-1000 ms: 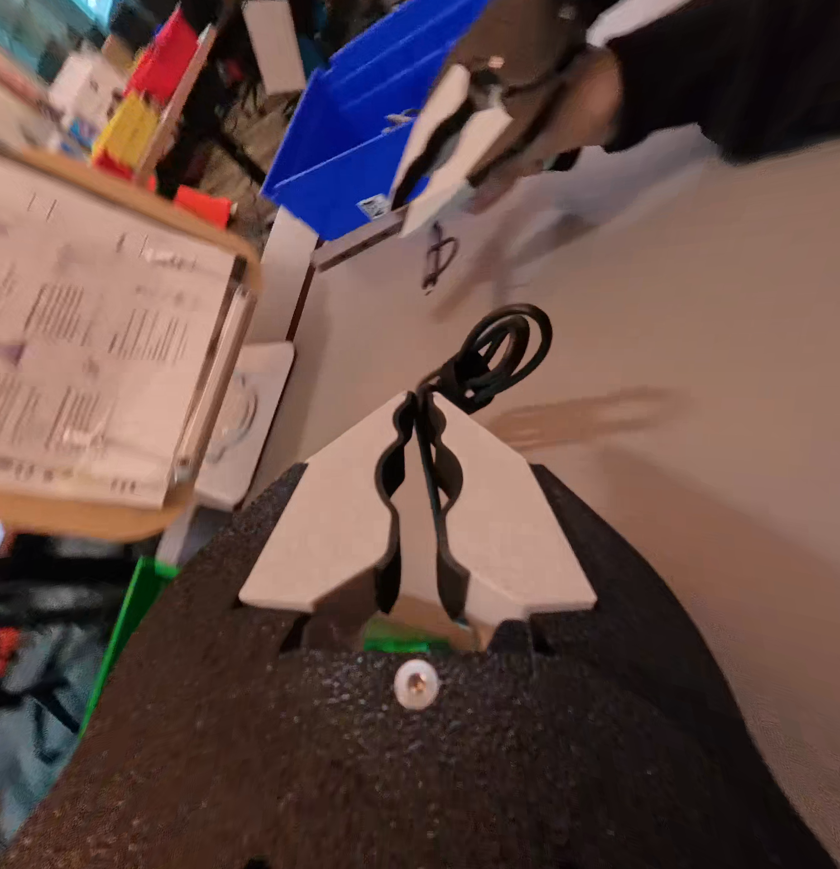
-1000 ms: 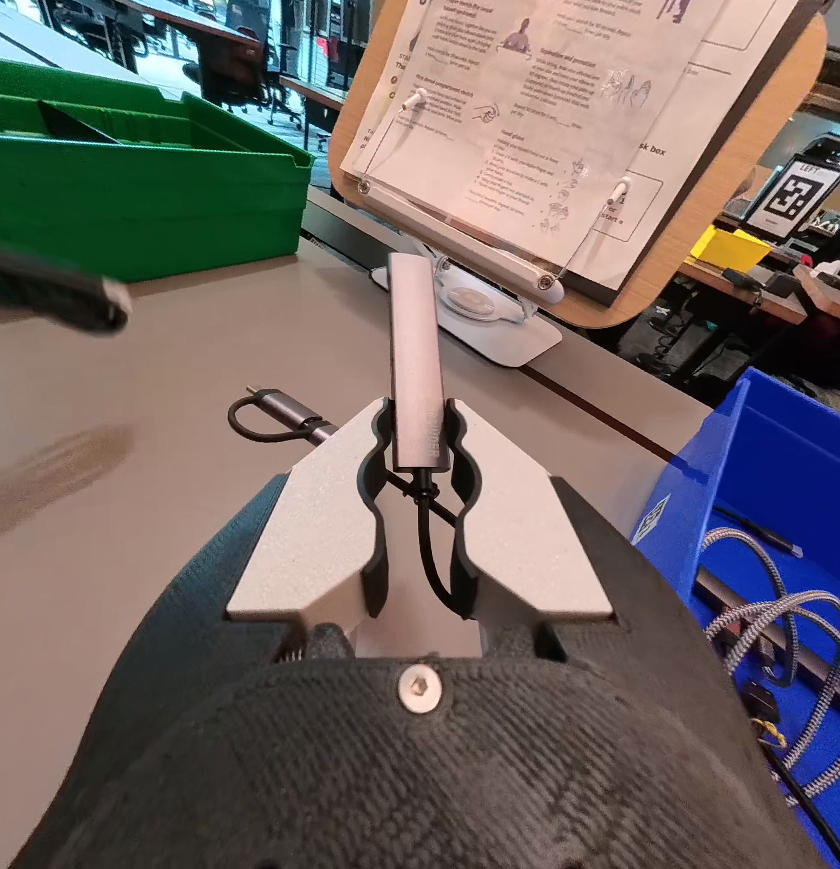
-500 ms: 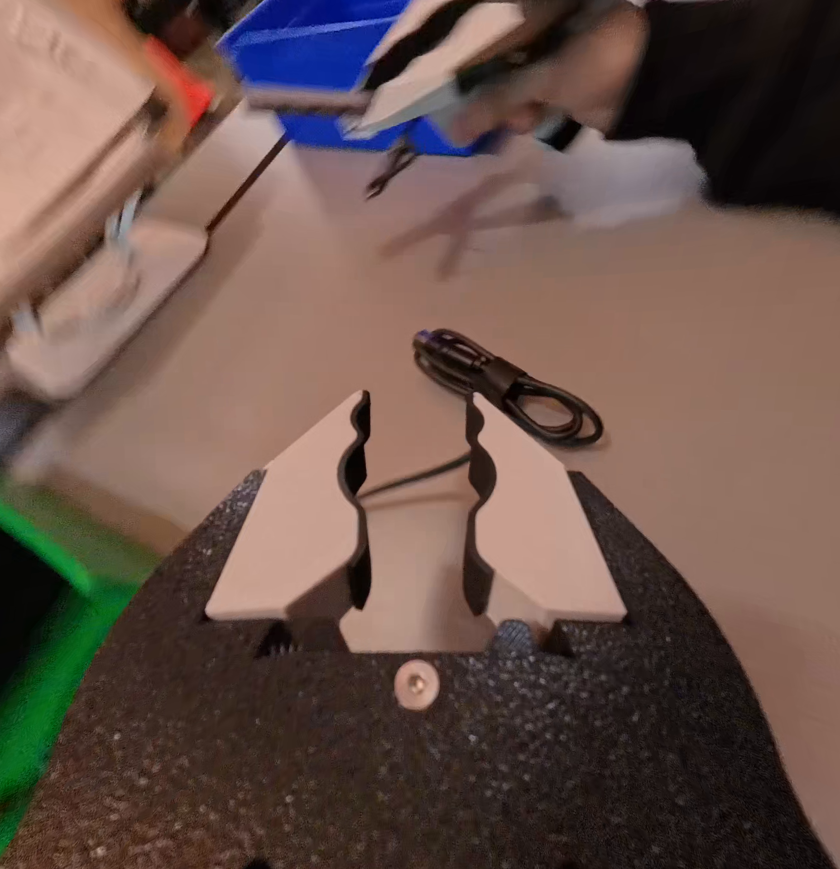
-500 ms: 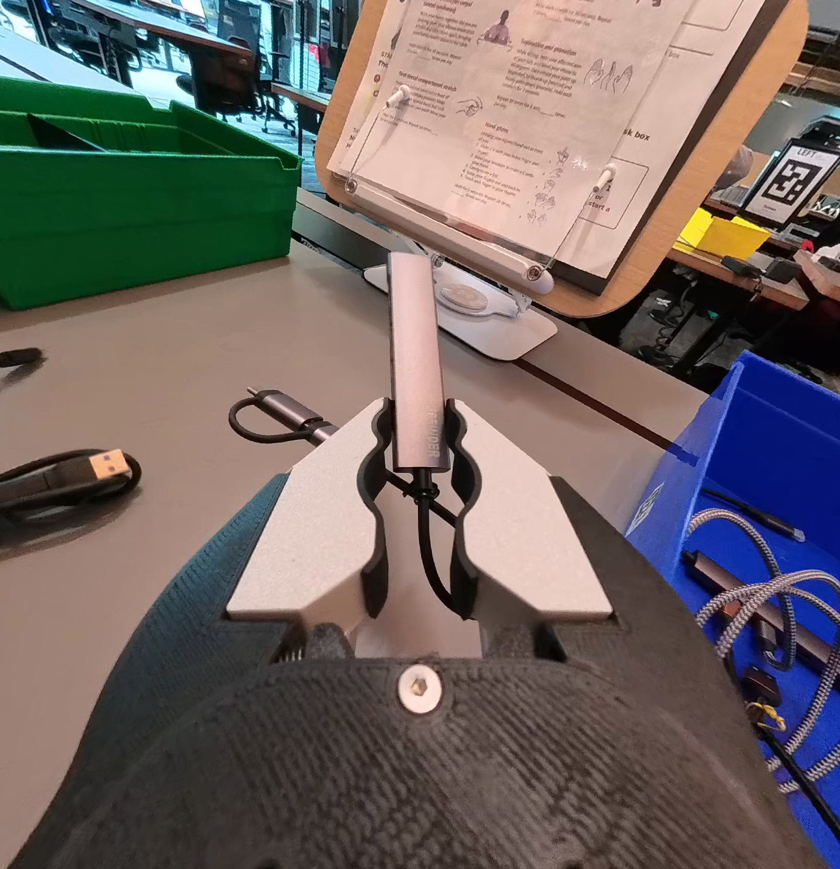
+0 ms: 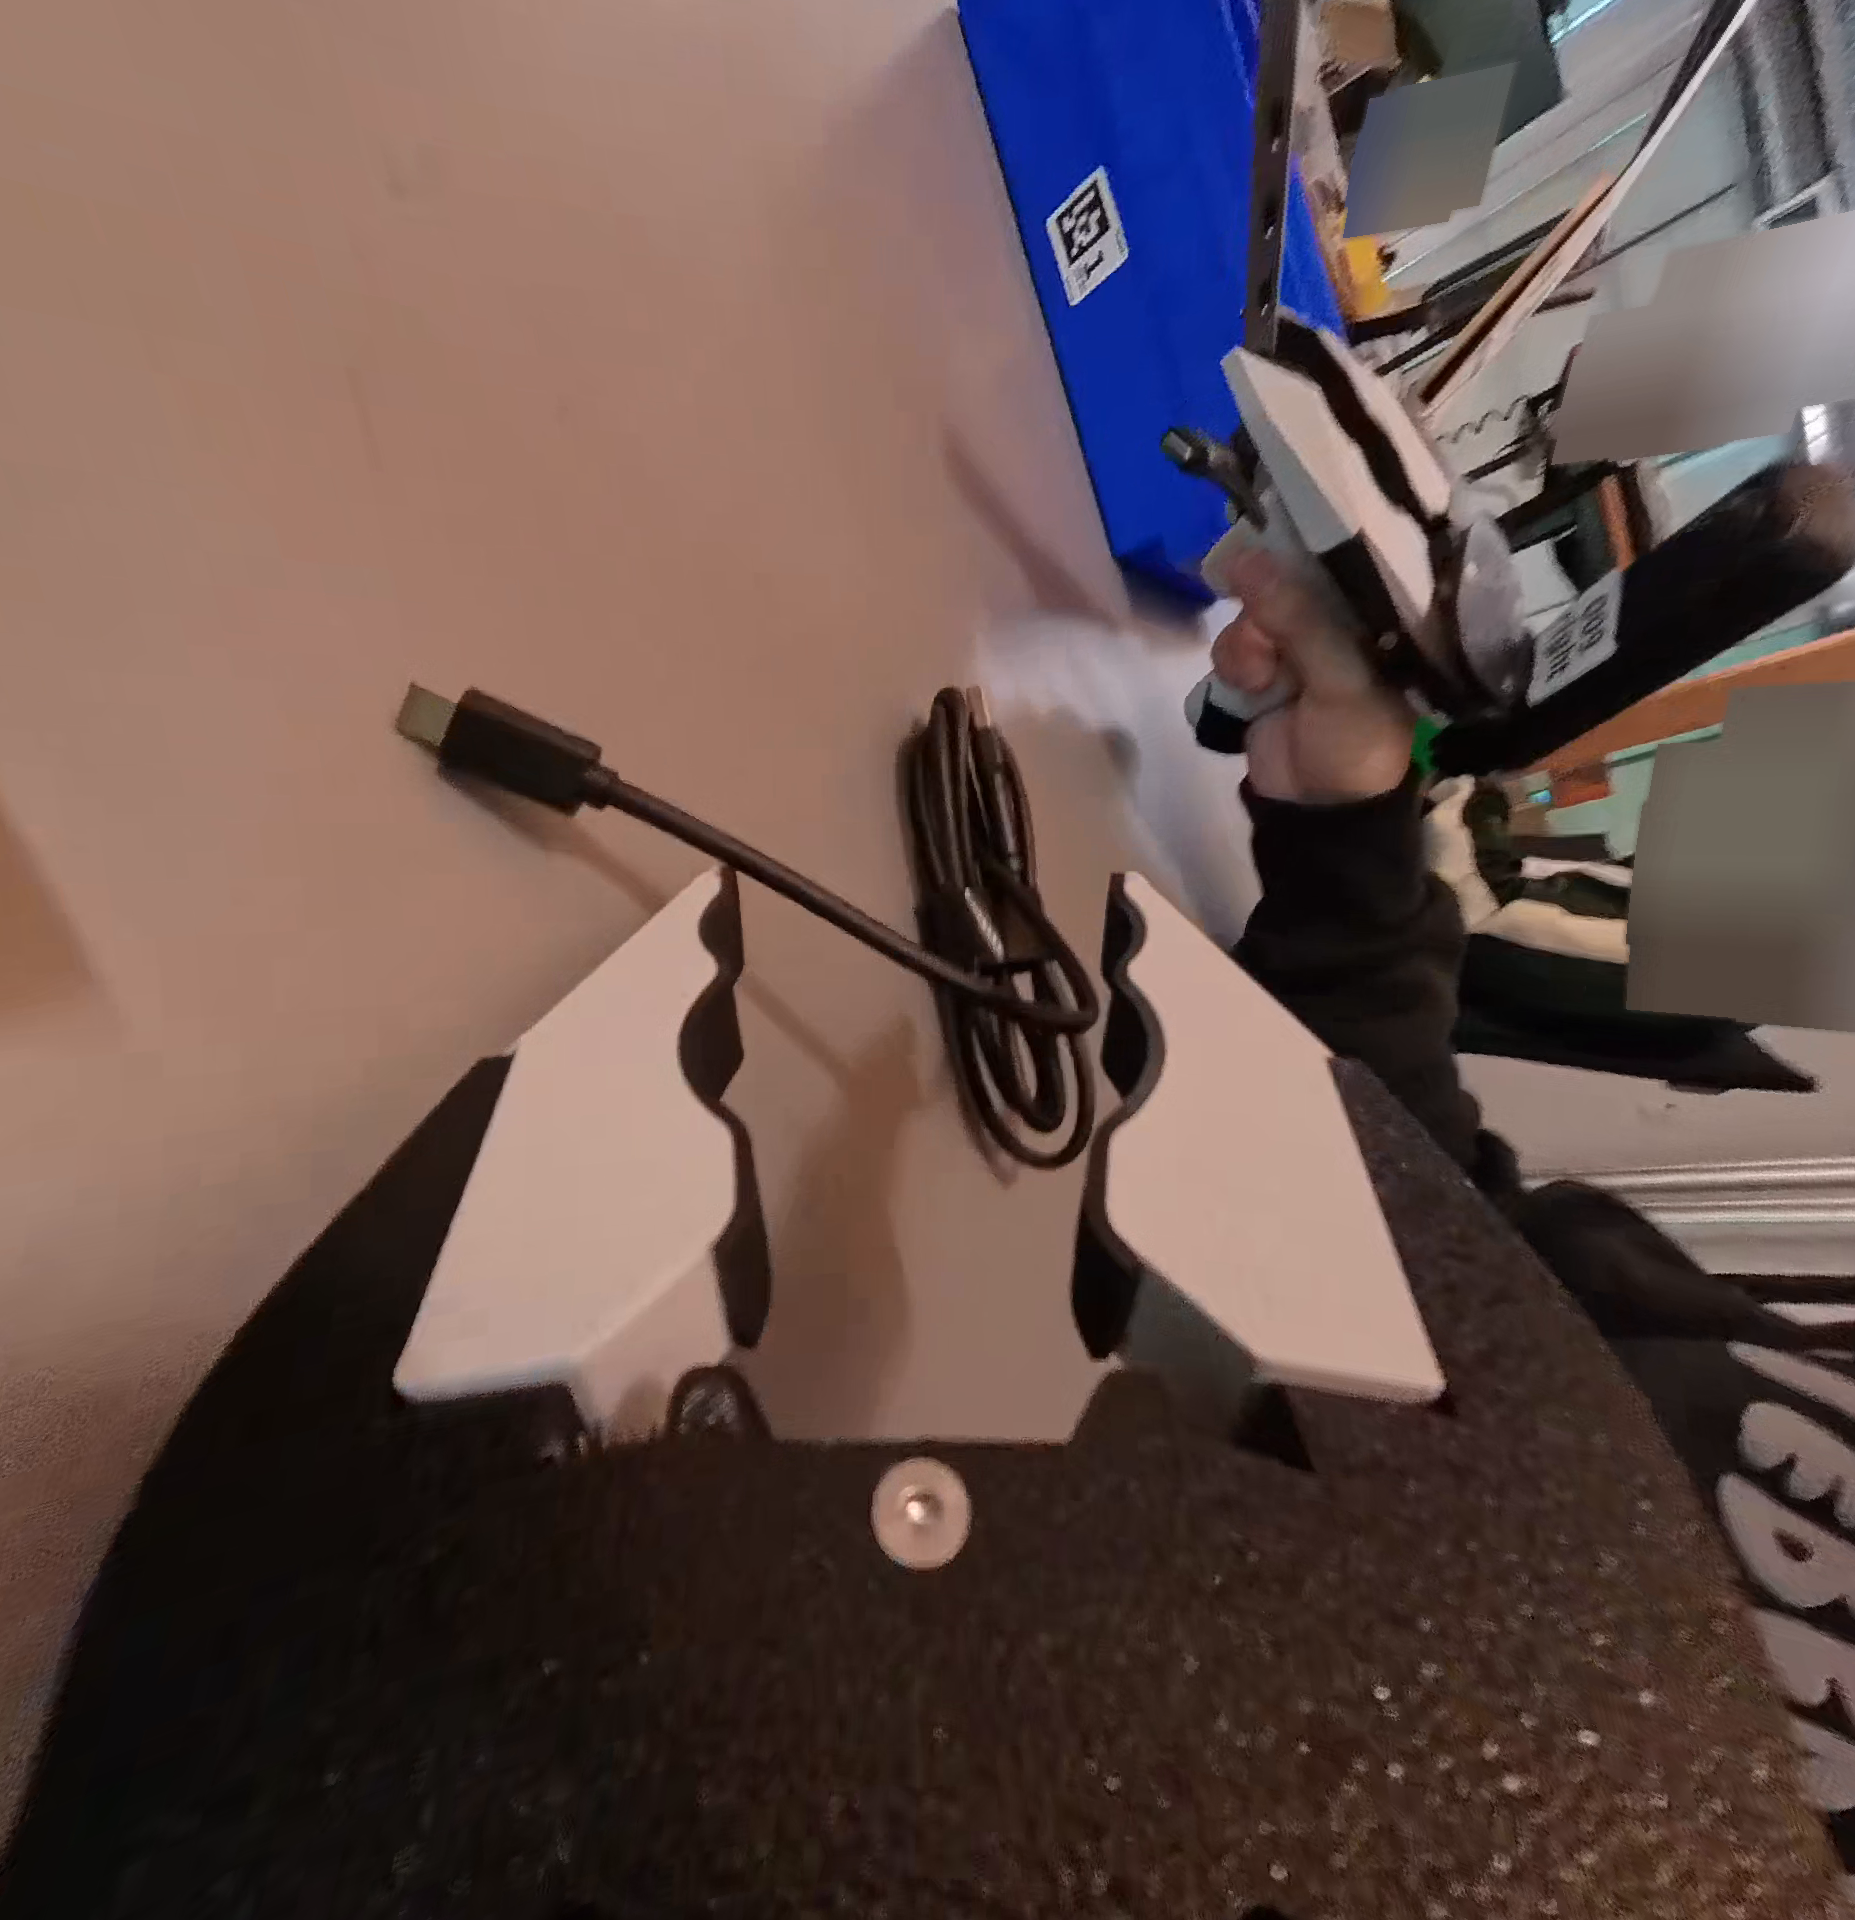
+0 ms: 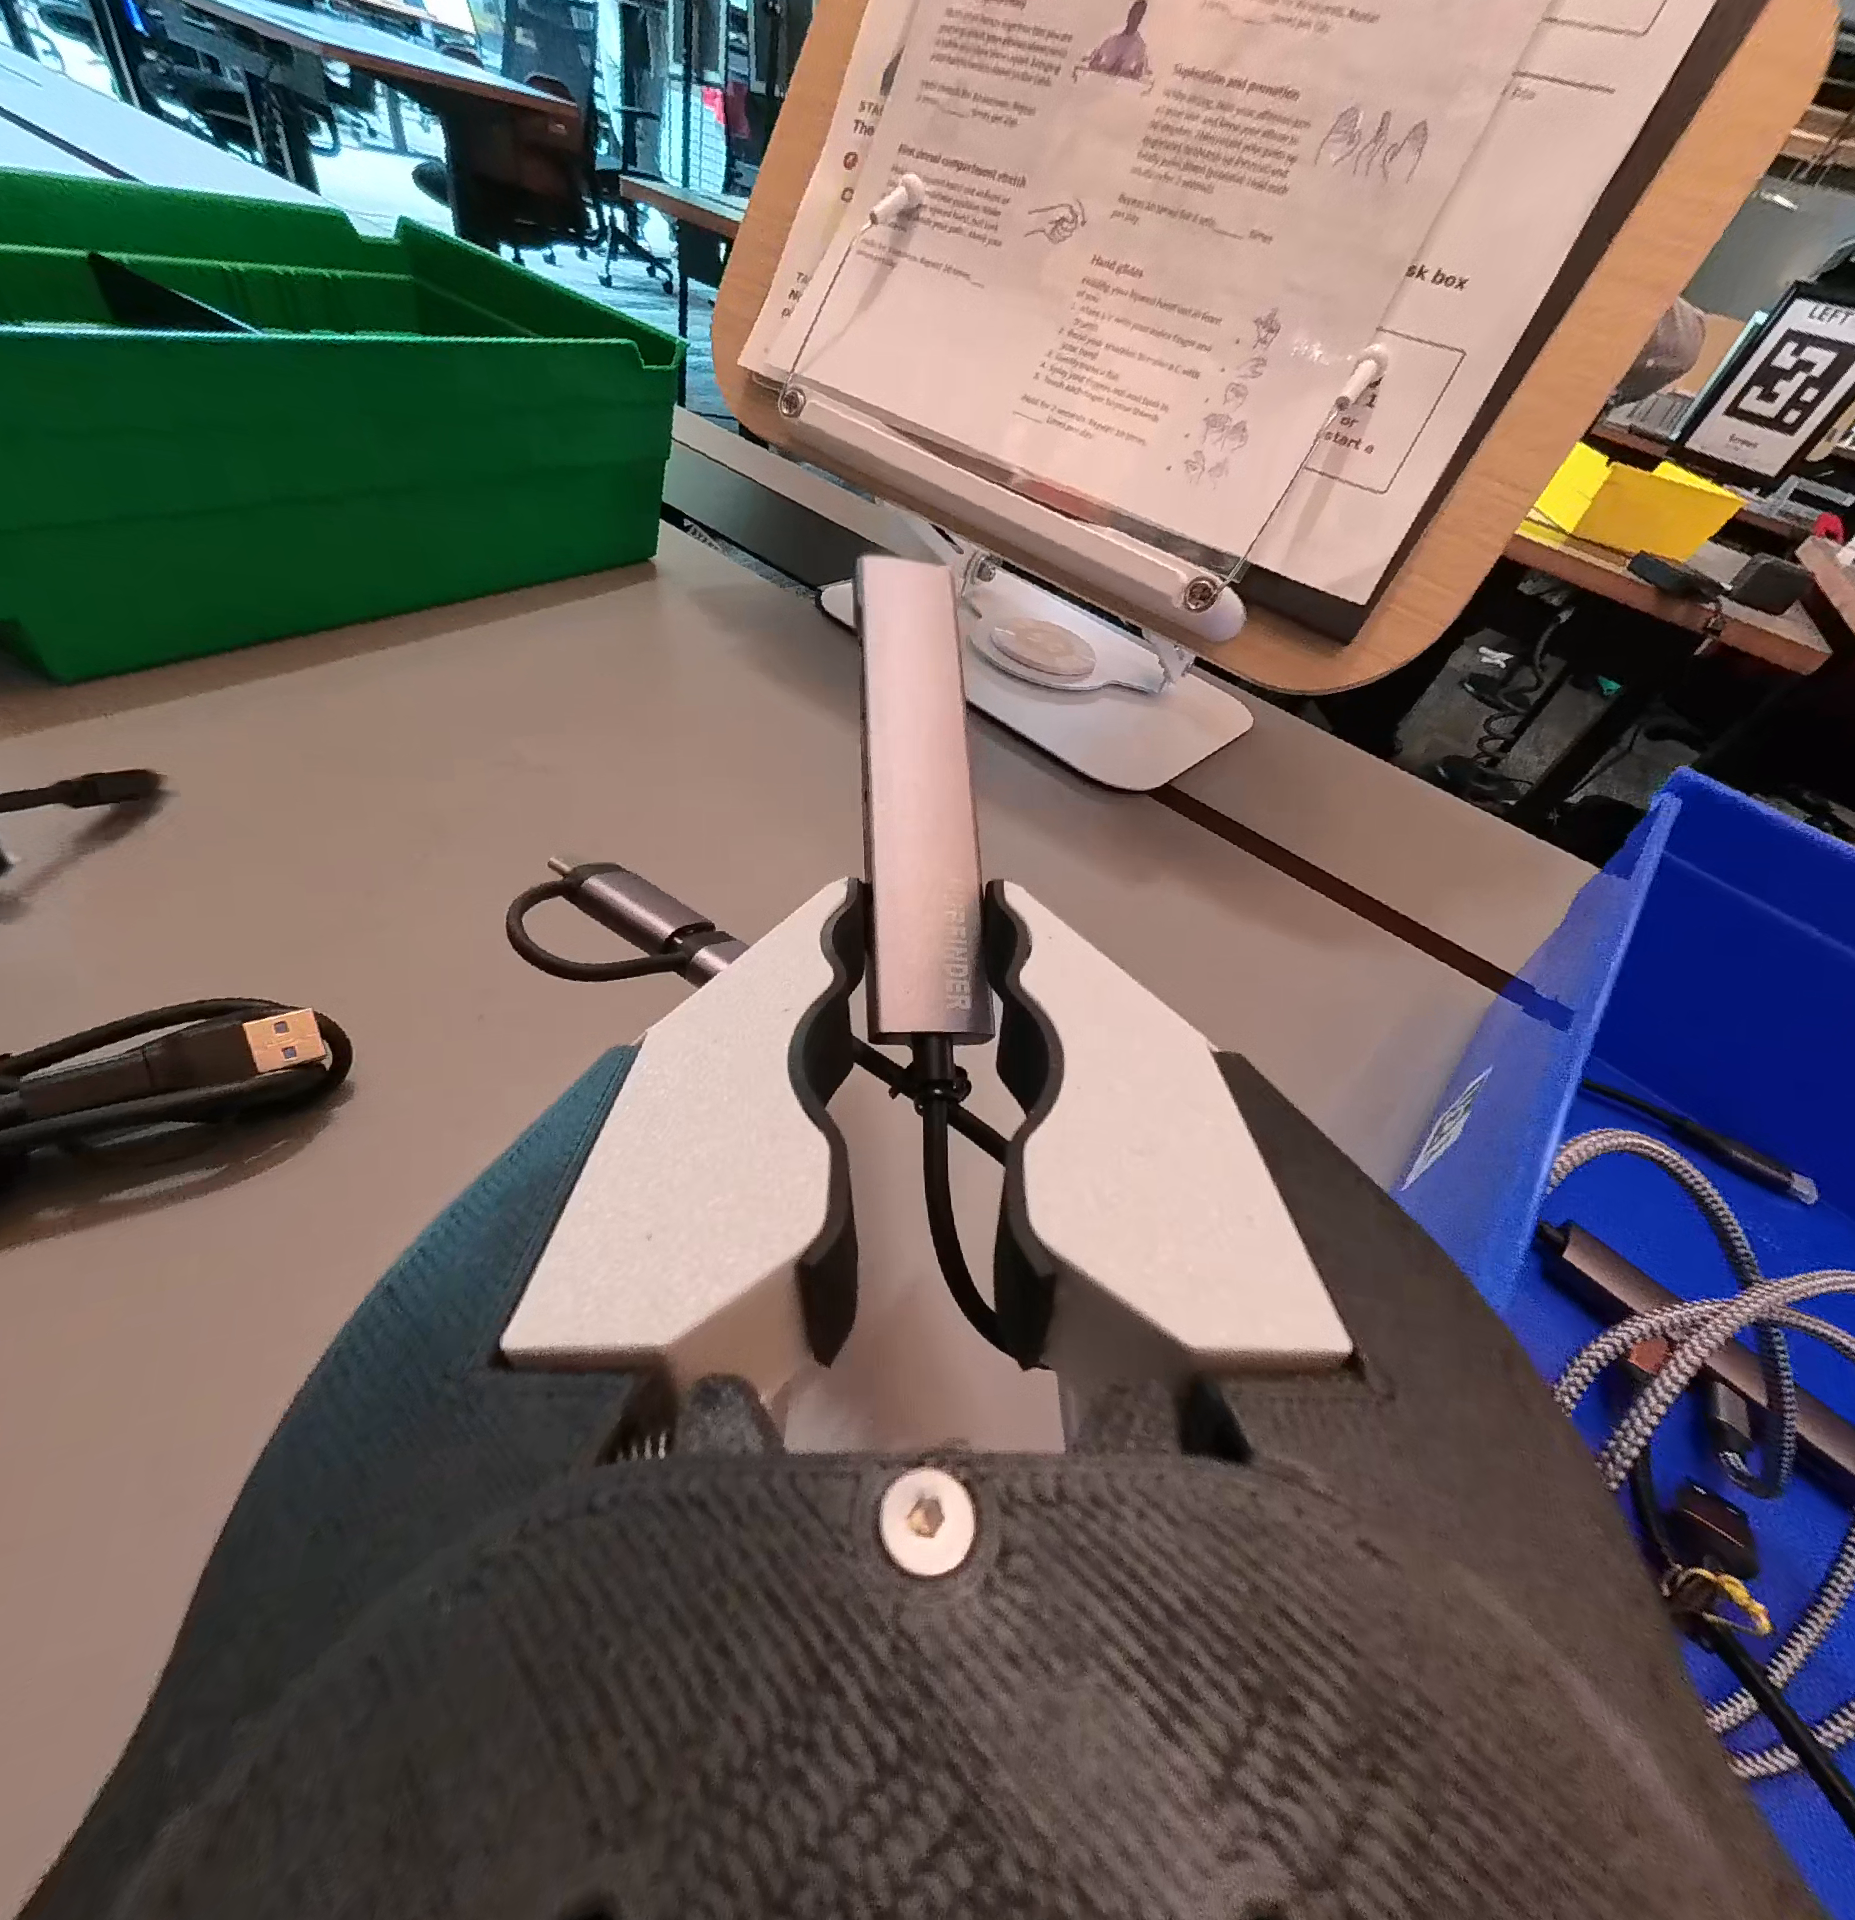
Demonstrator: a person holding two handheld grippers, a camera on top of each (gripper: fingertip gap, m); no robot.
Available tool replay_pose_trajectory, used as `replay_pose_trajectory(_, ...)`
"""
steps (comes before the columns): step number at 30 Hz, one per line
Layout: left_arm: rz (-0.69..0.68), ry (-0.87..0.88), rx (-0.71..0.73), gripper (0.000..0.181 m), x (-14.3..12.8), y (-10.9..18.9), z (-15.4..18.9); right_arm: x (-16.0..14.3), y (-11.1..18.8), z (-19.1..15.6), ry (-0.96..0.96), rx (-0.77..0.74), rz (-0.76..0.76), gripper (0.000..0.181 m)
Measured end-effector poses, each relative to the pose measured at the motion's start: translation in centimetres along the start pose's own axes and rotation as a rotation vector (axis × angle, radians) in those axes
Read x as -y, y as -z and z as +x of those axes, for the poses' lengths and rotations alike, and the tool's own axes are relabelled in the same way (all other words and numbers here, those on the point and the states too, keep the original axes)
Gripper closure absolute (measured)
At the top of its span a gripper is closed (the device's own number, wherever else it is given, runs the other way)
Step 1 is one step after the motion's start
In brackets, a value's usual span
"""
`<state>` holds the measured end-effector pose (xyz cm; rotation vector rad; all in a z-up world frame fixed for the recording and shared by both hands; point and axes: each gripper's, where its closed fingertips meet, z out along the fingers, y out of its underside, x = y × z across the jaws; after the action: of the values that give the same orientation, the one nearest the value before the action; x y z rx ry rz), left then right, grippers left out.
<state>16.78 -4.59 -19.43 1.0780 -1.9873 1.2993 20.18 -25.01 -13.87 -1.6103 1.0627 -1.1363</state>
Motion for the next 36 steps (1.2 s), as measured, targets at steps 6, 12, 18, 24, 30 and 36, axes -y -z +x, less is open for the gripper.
replay_pose_trajectory(6, 0.032, -0.218, 0.191, 0.161, 2.0, -1.5, -2.2, -0.1, 0.0, -0.2, 0.011, 0.005, -0.001, 0.16)
replay_pose_trajectory(12, -0.015, -0.86, 0.352, 0.172, 2.4, -2.5, 0.4, 0.0, 0.0, -0.4, 0.028, 0.009, -0.005, 0.16)
replay_pose_trajectory(18, -0.058, -0.933, 0.296, 0.176, 3.3, -3.8, 1.1, -0.2, -0.1, -0.4, 0.042, 0.012, -0.017, 0.16)
replay_pose_trajectory(24, -0.06, -0.932, 0.102, 0.18, 4.4, -4.4, 4.2, -0.5, 0.1, -1.3, 0.008, 0.089, -0.056, 0.16)
replay_pose_trajectory(30, -0.259, -1.236, 0.383, 0.18, 6.9, -4.9, 5.1, -1.6, -0.1, -1.5, -0.035, 0.099, -0.127, 0.16)
replay_pose_trajectory(36, -0.311, -1.335, 0.526, 0.18, 8.0, -8.5, 5.3, -2.9, -0.4, -0.3, -0.053, 0.007, -0.199, 0.16)
